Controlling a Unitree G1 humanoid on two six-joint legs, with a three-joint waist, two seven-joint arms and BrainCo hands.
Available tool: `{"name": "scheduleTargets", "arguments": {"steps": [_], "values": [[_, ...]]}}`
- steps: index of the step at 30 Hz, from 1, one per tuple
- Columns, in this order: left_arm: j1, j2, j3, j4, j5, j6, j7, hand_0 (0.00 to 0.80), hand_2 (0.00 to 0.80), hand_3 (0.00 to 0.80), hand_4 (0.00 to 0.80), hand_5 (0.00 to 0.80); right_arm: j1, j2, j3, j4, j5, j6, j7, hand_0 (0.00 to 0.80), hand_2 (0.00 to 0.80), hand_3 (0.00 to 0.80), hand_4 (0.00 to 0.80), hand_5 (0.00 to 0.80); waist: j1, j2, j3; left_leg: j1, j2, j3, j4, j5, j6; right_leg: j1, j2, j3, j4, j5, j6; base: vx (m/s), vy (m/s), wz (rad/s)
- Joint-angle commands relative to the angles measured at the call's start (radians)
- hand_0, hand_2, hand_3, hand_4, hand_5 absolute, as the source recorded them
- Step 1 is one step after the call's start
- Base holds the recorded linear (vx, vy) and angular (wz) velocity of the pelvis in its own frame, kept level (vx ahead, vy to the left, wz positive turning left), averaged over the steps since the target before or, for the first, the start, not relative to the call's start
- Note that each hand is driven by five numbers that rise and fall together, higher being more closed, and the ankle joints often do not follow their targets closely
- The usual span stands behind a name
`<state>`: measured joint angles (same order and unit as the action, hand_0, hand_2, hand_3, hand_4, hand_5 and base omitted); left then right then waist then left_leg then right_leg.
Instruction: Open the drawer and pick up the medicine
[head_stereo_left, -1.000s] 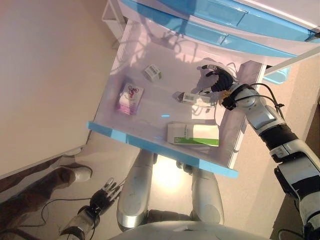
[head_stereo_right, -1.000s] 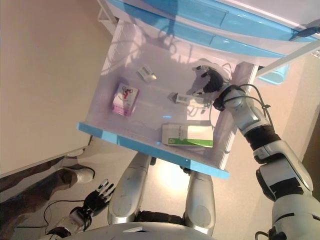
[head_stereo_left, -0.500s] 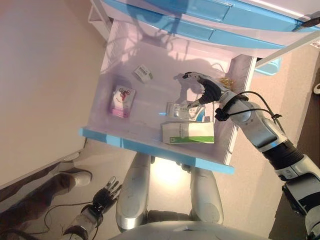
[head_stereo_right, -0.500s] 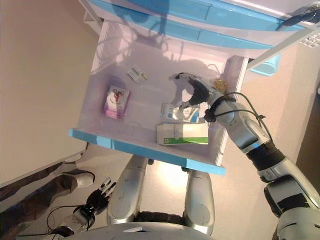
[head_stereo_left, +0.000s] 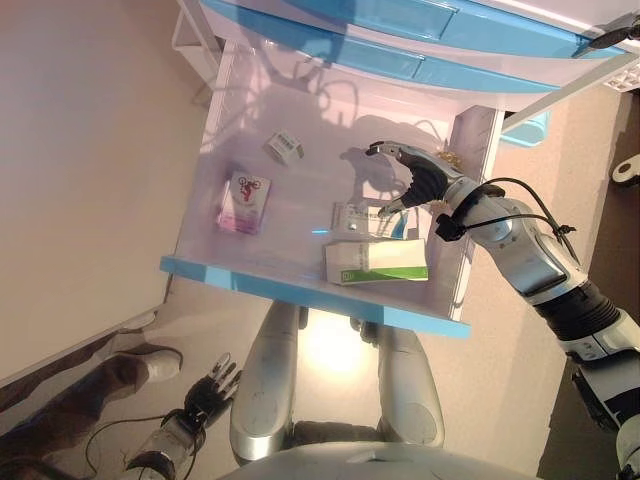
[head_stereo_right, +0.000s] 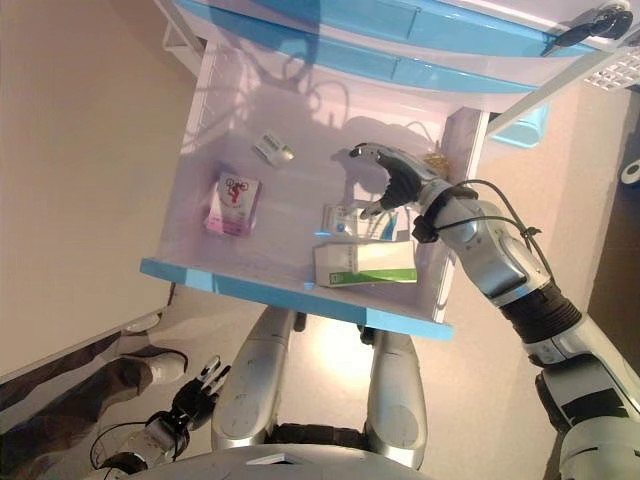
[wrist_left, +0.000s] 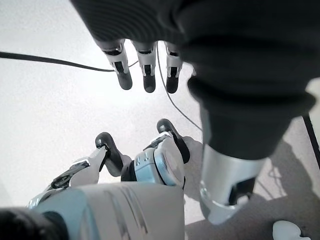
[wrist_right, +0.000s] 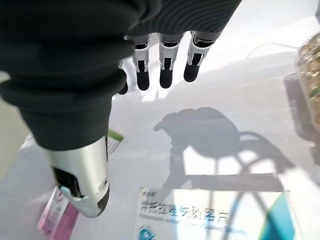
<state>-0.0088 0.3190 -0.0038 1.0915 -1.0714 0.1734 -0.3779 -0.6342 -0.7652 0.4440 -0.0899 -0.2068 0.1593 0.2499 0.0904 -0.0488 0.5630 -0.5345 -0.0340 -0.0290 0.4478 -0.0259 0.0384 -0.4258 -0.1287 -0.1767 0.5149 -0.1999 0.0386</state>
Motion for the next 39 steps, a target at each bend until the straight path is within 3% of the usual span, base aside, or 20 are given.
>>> {"name": "scheduleTargets", "arguments": {"steps": [1, 16, 39], "values": [[0.048, 0.008, 0.011, 0.008, -0.027, 0.013, 0.013, 0.000, 0.000, 0.000, 0.000, 0.000, -0.006, -0.034, -0.017, -0.093, -0.013, 0.000, 0.006, 0.000, 0.000, 0.000, 0.000, 0.000, 0.018, 0.006, -0.043, 0.123, -0.009, 0.064, -0.140, -0.082, 0.045, -0.029, 0.033, 0.013, 0.033, 0.091, 0.036, 0.000, 0.000, 0.00], [0.022, -0.008, -0.036, -0.007, -0.025, 0.005, 0.037, 0.000, 0.000, 0.000, 0.000, 0.000, -0.105, 0.055, 0.068, -0.021, -0.044, 0.024, -0.082, 0.000, 0.000, 0.000, 0.000, 0.000, 0.052, 0.020, -0.043, 0.100, -0.018, 0.044, -0.123, -0.079, 0.045, -0.035, 0.025, -0.007, 0.037, 0.067, 0.018, 0.000, 0.000, 0.00], [0.033, -0.033, -0.041, -0.019, 0.014, 0.022, 0.050, 0.000, 0.000, 0.000, 0.000, 0.000, -0.232, 0.139, 0.128, 0.124, -0.059, 0.076, -0.147, 0.000, 0.000, 0.000, 0.000, 0.000, 0.099, 0.050, -0.043, 0.093, -0.030, 0.025, -0.103, -0.070, 0.043, -0.040, 0.004, -0.027, 0.078, 0.046, 0.003, 0.009, 0.010, 0.04]]}}
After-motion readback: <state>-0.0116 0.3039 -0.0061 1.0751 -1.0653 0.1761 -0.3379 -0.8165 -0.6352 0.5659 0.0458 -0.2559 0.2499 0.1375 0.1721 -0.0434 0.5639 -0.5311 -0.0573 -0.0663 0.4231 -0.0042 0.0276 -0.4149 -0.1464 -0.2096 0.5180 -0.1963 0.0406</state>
